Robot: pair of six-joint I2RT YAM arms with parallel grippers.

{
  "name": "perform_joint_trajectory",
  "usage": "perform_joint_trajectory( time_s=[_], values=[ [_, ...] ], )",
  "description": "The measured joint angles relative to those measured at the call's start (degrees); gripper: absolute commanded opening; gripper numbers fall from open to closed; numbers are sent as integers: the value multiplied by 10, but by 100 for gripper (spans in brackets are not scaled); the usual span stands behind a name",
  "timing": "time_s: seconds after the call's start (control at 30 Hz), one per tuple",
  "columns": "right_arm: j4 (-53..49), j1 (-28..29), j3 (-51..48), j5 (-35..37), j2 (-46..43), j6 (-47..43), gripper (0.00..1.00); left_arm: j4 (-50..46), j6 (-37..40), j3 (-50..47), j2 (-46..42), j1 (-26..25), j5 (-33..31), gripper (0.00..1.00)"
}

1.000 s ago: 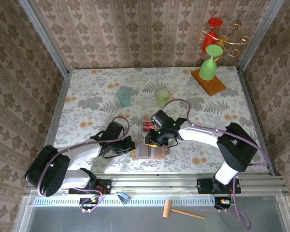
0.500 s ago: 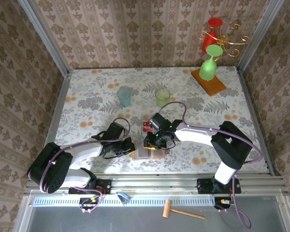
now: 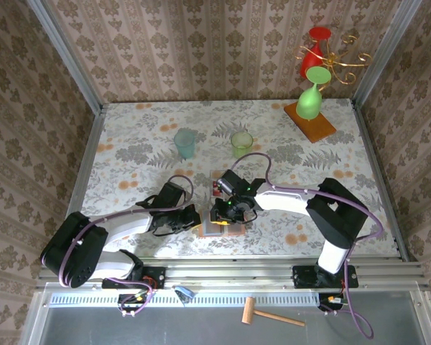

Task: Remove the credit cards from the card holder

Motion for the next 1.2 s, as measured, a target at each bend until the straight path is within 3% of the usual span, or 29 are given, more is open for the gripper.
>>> perform_joint_trajectory(
  time_s=[0.33,1.2],
  values=[
    [0,0,2,0,17,-2,30,-2,2,0,0,0,-2,5],
    [-1,0,-8,16,5,-5,29,-6,11,0,0,1,-1,5]
  ],
)
